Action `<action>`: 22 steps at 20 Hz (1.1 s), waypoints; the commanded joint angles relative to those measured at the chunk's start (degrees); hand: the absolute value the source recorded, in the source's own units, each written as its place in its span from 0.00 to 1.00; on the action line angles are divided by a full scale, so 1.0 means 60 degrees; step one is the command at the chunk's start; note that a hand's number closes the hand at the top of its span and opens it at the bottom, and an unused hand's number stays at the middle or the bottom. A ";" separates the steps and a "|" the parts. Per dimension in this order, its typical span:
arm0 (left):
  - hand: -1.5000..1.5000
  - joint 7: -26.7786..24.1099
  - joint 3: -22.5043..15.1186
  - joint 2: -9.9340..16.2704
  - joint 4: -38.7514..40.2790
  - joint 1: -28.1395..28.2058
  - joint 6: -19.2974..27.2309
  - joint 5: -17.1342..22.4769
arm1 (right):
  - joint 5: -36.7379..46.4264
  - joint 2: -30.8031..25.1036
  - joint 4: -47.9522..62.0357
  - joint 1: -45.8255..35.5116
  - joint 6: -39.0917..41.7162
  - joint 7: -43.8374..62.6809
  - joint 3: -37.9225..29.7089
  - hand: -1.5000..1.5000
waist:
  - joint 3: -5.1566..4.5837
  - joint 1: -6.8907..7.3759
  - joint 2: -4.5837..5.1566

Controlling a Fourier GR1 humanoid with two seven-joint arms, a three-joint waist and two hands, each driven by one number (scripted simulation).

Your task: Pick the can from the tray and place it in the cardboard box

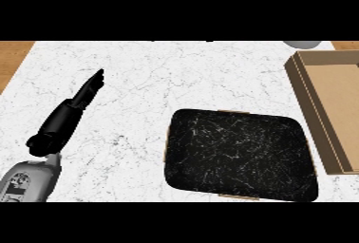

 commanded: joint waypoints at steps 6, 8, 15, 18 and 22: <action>0.50 -0.0089 0.0416 0.0124 0.0493 -0.0369 -0.0342 0.0059 | -0.0807 -0.0323 -0.0330 0.0587 0.1484 -0.2314 -0.0564 0.00 | -0.0004 -0.0078 -0.0014; 0.50 0.0206 0.0303 0.0000 -0.0188 -0.0007 -0.0174 0.0034 | -0.1157 0.0327 -0.0810 0.1001 0.0253 -0.2632 -0.0871 0.00 | -0.0006 -0.0124 -0.0088; 0.50 -0.0204 0.0352 0.0044 0.0186 0.0270 -0.0162 -0.0037 | -0.4336 0.0013 -0.1331 0.0506 -0.2168 -0.3927 -0.4393 0.00 | 0.0045 -0.0324 -0.0117; 0.50 -0.0254 0.0334 -0.0049 -0.0012 0.0394 -0.0166 0.0020 | -0.5219 -0.0044 -0.1300 0.0908 -0.2726 -0.4395 -0.5414 0.00 | 0.0032 -0.0162 -0.0038; 0.50 -0.0425 0.0553 0.0072 0.0424 0.0103 -0.0325 0.0012 | -0.5960 -0.0315 -0.1386 0.1885 -0.2717 -0.5095 -0.6166 0.00 | 0.0006 -0.0206 -0.0021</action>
